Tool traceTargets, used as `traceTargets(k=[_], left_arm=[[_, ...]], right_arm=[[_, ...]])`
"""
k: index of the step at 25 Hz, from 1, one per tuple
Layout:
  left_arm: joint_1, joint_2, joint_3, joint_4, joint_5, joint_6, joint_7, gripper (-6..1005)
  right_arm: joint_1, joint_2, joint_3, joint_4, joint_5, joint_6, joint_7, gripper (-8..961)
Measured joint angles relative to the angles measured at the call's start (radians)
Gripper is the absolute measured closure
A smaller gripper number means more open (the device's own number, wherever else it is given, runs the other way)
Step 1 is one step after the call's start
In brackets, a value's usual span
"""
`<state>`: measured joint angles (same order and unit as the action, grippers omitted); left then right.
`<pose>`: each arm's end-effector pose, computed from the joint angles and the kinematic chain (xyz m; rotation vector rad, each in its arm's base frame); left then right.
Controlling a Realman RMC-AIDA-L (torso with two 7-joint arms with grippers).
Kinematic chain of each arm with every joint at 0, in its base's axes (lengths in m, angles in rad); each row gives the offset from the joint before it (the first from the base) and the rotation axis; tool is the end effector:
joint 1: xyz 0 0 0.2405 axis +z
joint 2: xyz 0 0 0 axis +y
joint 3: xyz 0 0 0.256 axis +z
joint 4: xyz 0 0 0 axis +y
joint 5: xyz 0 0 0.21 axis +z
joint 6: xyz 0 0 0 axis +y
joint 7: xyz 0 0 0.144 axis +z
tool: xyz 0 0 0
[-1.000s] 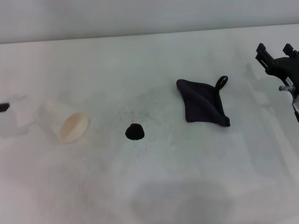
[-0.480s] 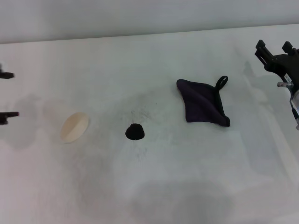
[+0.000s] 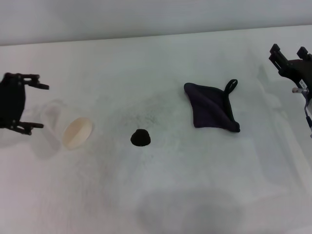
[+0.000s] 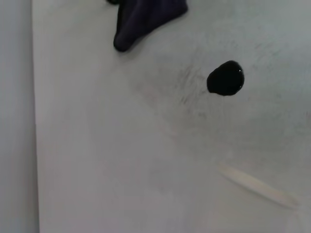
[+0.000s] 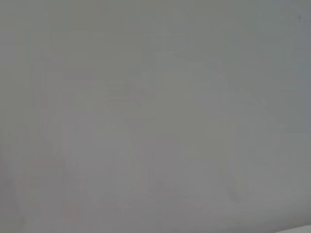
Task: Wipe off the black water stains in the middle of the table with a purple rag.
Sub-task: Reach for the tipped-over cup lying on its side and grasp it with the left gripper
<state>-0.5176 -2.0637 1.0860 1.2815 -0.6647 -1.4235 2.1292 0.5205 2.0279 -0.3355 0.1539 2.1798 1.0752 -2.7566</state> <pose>-0.2298 0.3710 0.0467 -2.6672 0.7676 0.5297 0.3660 0.3339 -0.0050 -1.4616 0.8986 0.7074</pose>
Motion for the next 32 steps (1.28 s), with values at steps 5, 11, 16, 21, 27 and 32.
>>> traceTargets(k=[5,11,16,21,27,32], left_arm=[[-0.005,-0.005,0.057,-0.067,0.002,0.066,0.046,136],[-0.012,-0.006,0.092,-0.145,0.008,0.146,0.082,141],[-0.031,-0.006,0.092,-0.248,0.002,0.233,0.132,145],[-0.036,-0.008,0.090,-0.320,-0.024,0.303,0.196,148],[-0.043,-0.010,0.092,-0.344,-0.046,0.343,0.208,153],[-0.045,-0.009,0.091,-0.346,-0.059,0.348,0.209,176]], right_arm=[[-0.002,0.000,0.001,0.001,0.000,0.000,0.000,109],[0.000,0.000,0.001,0.003,0.000,0.000,0.003,109],[0.000,0.000,0.001,0.014,0.000,0.000,0.003,109],[-0.002,0.000,0.001,0.029,0.000,0.000,0.003,109],[-0.001,0.000,0.001,0.039,0.000,0.001,0.003,109],[-0.001,0.000,0.001,0.040,0.000,0.002,0.004,109]])
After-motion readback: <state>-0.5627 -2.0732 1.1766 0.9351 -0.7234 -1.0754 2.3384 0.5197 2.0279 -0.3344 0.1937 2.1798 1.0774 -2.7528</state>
